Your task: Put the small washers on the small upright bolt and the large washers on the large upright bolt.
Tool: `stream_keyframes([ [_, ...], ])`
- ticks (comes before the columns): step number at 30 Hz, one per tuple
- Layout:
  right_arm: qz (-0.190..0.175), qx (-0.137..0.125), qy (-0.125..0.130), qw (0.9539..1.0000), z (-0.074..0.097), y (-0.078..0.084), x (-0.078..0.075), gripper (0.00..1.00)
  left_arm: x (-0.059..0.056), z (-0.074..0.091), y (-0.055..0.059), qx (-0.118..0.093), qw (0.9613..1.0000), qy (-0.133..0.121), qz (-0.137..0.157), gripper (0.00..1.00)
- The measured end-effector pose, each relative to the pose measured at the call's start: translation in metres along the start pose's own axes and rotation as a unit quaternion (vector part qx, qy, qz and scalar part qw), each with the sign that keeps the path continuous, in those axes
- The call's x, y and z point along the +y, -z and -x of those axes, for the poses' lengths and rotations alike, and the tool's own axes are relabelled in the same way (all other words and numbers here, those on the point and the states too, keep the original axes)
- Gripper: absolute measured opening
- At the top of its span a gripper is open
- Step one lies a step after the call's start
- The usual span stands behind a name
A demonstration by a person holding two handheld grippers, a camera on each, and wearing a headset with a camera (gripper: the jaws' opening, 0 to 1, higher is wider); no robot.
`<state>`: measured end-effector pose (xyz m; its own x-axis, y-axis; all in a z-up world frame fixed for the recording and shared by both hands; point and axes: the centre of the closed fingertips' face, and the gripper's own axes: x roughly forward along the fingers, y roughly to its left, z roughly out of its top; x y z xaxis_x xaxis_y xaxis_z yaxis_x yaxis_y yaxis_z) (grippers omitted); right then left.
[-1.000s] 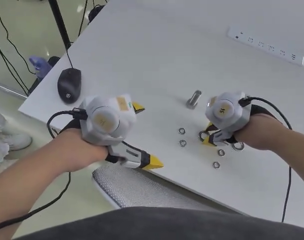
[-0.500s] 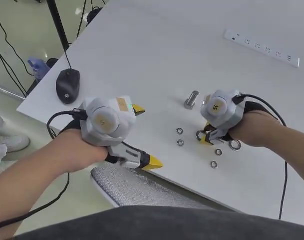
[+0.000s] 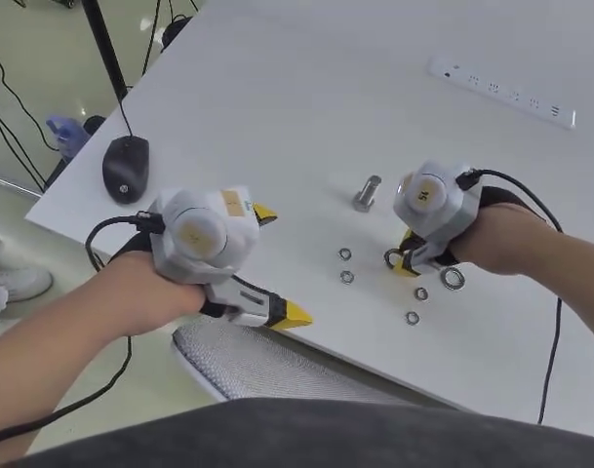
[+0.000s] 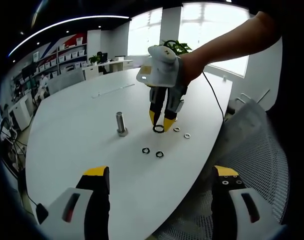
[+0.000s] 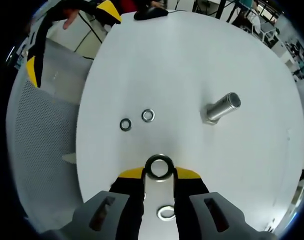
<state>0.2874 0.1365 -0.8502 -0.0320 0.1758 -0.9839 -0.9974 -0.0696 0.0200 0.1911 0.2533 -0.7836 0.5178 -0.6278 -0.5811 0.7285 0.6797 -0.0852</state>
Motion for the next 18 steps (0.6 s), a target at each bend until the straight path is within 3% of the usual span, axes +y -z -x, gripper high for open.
stream_keyframes([
  [15,-0.009,-0.016,0.014,0.9997,0.042,-0.019,-0.016,0.21,0.002,-0.006,0.001,0.001,1.0,0.003,-0.004,0.9],
  [18,-0.009,-0.017,0.014,0.9997,0.04,-0.02,-0.022,0.21,0.004,-0.007,0.002,0.001,1.0,0.003,-0.003,0.91],
])
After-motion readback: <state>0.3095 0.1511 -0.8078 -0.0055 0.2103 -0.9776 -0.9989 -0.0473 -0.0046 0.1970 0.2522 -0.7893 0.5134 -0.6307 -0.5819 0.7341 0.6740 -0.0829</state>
